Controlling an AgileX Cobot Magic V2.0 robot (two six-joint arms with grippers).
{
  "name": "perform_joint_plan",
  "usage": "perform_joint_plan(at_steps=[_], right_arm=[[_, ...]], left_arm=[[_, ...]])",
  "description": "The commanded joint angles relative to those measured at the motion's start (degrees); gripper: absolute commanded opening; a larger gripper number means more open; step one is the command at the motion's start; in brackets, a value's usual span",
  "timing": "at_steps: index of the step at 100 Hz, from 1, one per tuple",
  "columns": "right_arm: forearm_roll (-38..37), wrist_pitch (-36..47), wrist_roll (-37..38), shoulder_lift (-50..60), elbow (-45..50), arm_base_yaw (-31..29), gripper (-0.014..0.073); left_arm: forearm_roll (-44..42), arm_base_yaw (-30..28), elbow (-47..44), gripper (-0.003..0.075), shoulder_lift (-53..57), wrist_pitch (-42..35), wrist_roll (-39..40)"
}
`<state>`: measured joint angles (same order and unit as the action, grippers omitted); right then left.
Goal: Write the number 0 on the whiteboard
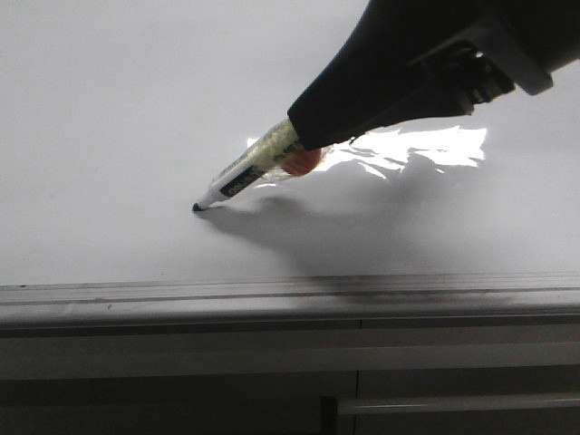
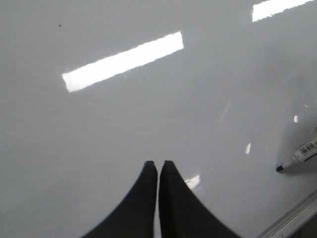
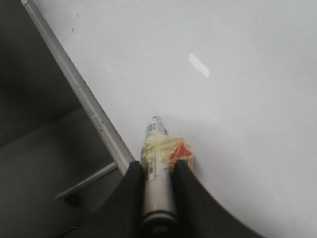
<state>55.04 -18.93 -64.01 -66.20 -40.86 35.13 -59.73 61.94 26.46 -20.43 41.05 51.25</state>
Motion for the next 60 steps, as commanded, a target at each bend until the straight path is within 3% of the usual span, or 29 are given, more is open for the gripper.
perform_joint_plan(at_steps=[1, 34, 60], right_arm=[[0.87, 5.42, -0.64, 0.49, -1.79, -0.07, -0.0068], [-0.48, 15.84, -0.64, 2.5, -1.88, -0.17, -0.0069], [-0.71, 15.48, -0.64, 6.27, -1.76, -3.38, -0.0068]], left_arm=[[-2.74, 0.33, 1.81, -0.002, -0.5, -1.53, 0.52], [-3.47, 0.33, 1.81, -0.002, -0.5, -1.53, 0.52], [-3.47, 0.33, 1.81, -0.002, -0.5, -1.94, 0.52]])
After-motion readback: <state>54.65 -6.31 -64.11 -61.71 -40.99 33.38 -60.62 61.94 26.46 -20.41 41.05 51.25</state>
